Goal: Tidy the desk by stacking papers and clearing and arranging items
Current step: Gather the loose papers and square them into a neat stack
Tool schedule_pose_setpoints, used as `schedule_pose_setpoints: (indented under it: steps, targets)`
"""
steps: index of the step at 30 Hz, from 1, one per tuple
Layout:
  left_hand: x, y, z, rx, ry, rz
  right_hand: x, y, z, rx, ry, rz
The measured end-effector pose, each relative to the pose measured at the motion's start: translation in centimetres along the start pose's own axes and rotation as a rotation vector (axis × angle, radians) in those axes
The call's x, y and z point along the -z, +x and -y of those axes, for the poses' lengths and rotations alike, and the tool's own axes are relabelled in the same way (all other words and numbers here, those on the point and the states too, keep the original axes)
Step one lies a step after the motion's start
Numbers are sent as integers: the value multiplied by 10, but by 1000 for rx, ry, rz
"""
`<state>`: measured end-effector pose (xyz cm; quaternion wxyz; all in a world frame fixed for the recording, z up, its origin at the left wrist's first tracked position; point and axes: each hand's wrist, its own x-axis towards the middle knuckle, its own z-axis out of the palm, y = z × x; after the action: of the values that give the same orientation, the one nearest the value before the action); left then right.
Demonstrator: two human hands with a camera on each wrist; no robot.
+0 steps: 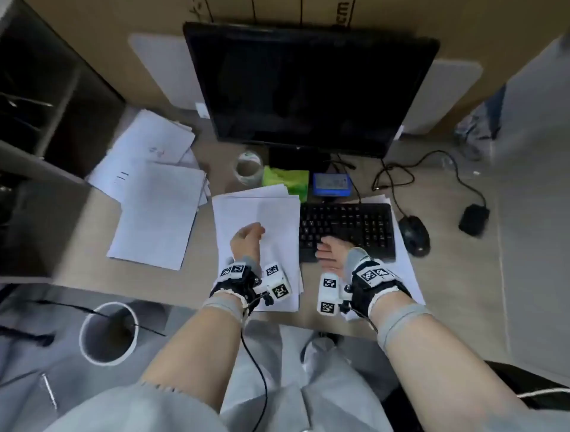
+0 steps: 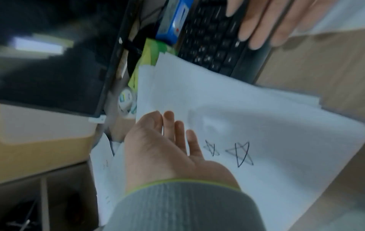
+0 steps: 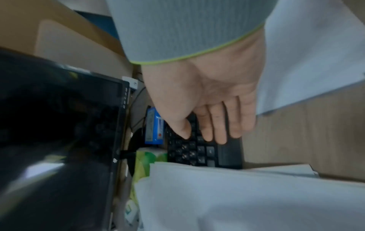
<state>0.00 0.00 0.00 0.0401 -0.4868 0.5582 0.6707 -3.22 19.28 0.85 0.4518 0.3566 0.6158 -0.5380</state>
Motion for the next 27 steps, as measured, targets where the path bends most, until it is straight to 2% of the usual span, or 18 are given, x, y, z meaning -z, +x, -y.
schedule_pose_setpoints:
  steps: [2,4,7,12,15,17,22,27]
  targets:
    - [23,17,-7,-21,98,-104,-20,6,0,-71,-84,-4]
    - [51,39,-13,25,172,-129,-43,11,-1,-107,-139,10]
    - [78,64,-12,102,253,-82,-71,21,0,-101,-72,15]
    - [92,87,-11,145,303,-17,-98,37,-5,-109,-79,-34]
    - [102,101,-14,188,335,93,-90,111,-39,-112,-152,-102]
    - [106,103,-17,202,353,131,-87,130,-50,-115,-142,-135]
    - [105,83,-29,142,395,97,-114,33,-2,-3,-102,-200]
    - [111,53,-46,65,407,118,-117,11,9,92,78,-185]
